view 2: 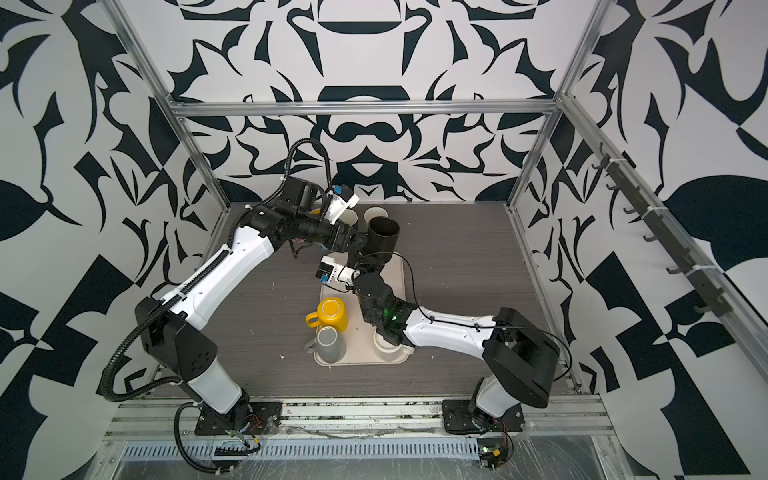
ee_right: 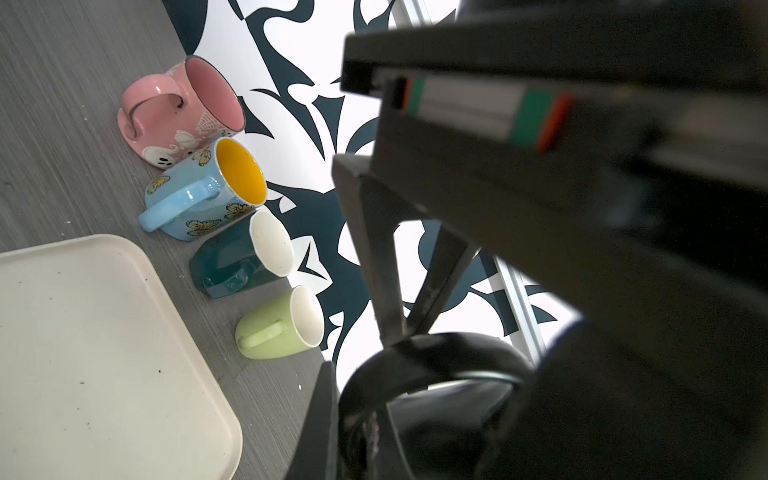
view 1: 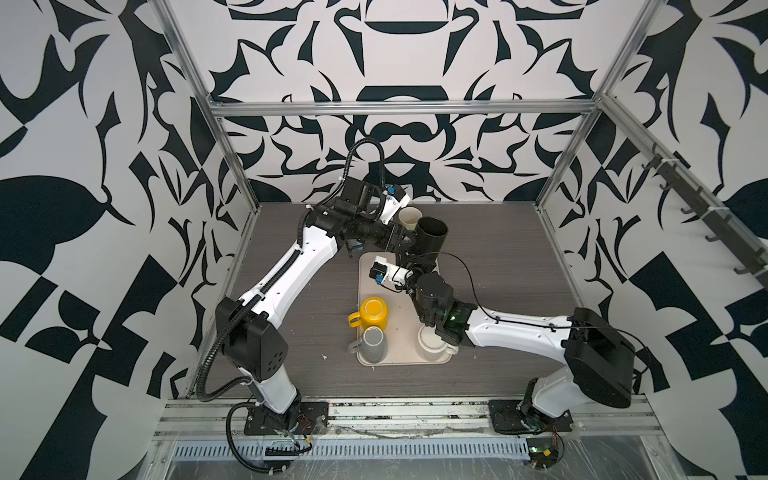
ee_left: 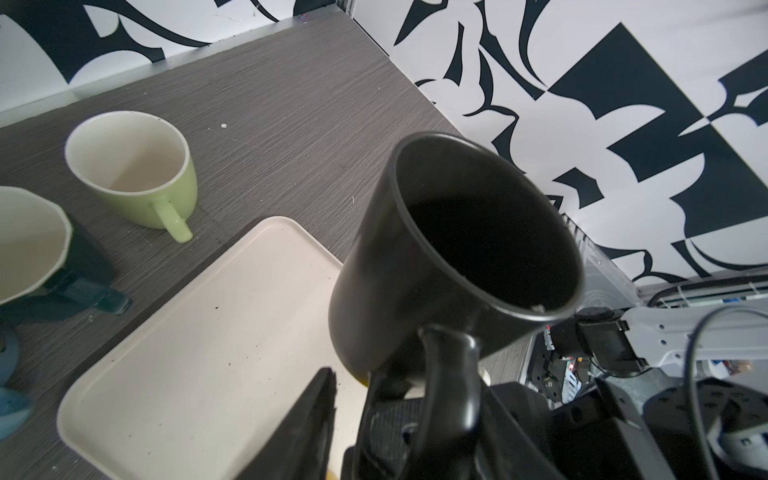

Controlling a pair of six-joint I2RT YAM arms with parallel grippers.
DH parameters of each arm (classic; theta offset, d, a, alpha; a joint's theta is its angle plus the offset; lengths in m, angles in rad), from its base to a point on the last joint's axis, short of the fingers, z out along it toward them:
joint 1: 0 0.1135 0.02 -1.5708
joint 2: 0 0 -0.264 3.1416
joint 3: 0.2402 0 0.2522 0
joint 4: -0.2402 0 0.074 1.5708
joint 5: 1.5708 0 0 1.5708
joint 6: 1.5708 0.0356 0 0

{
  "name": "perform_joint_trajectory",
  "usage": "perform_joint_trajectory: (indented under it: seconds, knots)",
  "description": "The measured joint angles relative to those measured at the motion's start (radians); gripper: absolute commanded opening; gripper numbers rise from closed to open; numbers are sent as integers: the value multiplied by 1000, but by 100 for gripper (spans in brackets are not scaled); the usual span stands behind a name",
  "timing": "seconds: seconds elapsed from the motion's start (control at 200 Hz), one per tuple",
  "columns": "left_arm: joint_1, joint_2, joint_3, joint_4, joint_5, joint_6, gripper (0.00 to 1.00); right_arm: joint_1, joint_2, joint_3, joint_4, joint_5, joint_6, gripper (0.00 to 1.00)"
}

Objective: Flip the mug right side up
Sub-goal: 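Grasp the black mug's handle with the left gripper while the right gripper holds it, then open the right gripper and withdraw while the left gripper carries the black mug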

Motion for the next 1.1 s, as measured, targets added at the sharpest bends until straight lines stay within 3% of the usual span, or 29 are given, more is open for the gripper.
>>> perform_joint_trajectory:
  seconds: [0.4,0.585,0.86,1.035,1.1]
  knots:
    - [-2,10,8,-11,0,6,24,0,0,1,0,-1,2,0]
    - [3,19,8,8,-7,15,0,-2,0,2,-1,17,5,0]
    - [-5,18,-21,71,-14,-37,0,-4,0,4,-14,48,11,0]
    - [-17,9,-61,127,-40,-93,0,-2,-24,3,-63,59,65,30]
    - [-22,8,-70,160,-61,-106,0,3,-54,-4,-103,65,90,37]
